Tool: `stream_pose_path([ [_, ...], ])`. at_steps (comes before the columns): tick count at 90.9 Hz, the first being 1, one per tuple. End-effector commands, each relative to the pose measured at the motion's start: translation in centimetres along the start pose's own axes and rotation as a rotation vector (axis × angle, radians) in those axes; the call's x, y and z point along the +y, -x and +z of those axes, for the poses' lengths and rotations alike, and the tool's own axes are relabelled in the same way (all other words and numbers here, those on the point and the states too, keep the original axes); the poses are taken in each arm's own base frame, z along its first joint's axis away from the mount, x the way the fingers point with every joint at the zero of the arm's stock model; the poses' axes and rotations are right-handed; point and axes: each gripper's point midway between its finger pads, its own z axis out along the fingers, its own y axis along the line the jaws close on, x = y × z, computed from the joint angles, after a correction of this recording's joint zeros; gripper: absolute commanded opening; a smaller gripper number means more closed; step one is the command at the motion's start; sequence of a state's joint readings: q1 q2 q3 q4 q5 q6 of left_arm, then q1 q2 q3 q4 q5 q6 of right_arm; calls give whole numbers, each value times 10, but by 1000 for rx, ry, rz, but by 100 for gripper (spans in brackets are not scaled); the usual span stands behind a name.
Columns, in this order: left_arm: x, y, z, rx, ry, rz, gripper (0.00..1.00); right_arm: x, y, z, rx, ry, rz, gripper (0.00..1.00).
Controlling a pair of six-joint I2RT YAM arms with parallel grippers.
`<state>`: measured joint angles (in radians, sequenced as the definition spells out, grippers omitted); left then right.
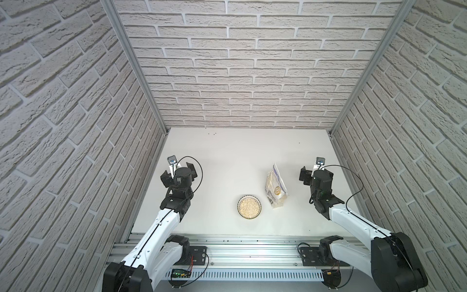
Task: Pour the oats into the breakfast bowl
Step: Reset both arms
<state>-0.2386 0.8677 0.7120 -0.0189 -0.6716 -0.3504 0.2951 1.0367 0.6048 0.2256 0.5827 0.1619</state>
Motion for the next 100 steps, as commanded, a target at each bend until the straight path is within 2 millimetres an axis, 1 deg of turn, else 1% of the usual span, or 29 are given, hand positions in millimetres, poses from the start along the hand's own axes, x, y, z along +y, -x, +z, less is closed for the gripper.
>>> stream_pose_path([
  [1, 7, -17, 14, 10, 16, 74, 98, 4, 2, 7, -105, 39, -8, 100],
  [10, 24, -45, 21, 44, 52, 124, 99, 0, -29, 13, -62, 62, -43, 99],
  [18, 35, -70, 25, 25, 43, 166, 99, 4, -51, 17, -19, 91, -101, 99],
  [30, 47, -98, 34, 61, 42, 205, 99, 8, -74, 27, 9, 104, -145, 99],
  [38, 60, -114, 44, 104, 78, 211, 98, 21, -88, 34, 25, 162, -178, 99],
  [43, 66, -124, 51, 125, 86, 213, 98, 25, -97, 39, 38, 180, -196, 99],
  [52, 74, -140, 65, 160, 101, 185, 98, 25, -102, 48, 44, 181, -209, 99],
  [59, 71, -145, 77, 189, 90, 184, 98, 20, -106, 56, 33, 163, -185, 99],
  [60, 68, -146, 79, 193, 74, 182, 98, 18, -105, 57, 35, 159, -180, 99],
  [65, 61, -145, 86, 187, 46, 182, 99, 15, -108, 58, 65, 174, -162, 99],
  [69, 58, -144, 90, 174, 36, 178, 98, 14, -108, 57, 45, 199, -139, 99],
  [71, 57, -143, 92, 165, 31, 174, 99, 11, -110, 57, 39, 198, -123, 99],
  [78, 48, -143, 99, 159, -17, 158, 99, 5, -119, 60, 33, 212, -78, 99],
  [80, 40, -145, 101, 168, -61, 159, 98, 5, -119, 62, 25, 211, -72, 99],
  [82, 36, -146, 102, 175, -83, 163, 99, 5, -119, 65, 34, 207, -71, 99],
  [85, 30, -149, 104, 177, -118, 174, 98, 5, -120, 70, 71, 193, -75, 99],
  [86, 28, -149, 104, 173, -127, 176, 98, 4, -123, 72, 99, 185, -79, 99],
  [88, 28, -152, 105, 166, -130, 178, 98, 2, -123, 75, 122, 182, -76, 98],
  [92, 32, -156, 108, 144, -116, 164, 98, 3, -121, 77, 105, 203, -54, 99],
  [100, 21, -171, 112, 169, -179, 196, 98, 2, -123, 78, 124, 205, -53, 99],
])
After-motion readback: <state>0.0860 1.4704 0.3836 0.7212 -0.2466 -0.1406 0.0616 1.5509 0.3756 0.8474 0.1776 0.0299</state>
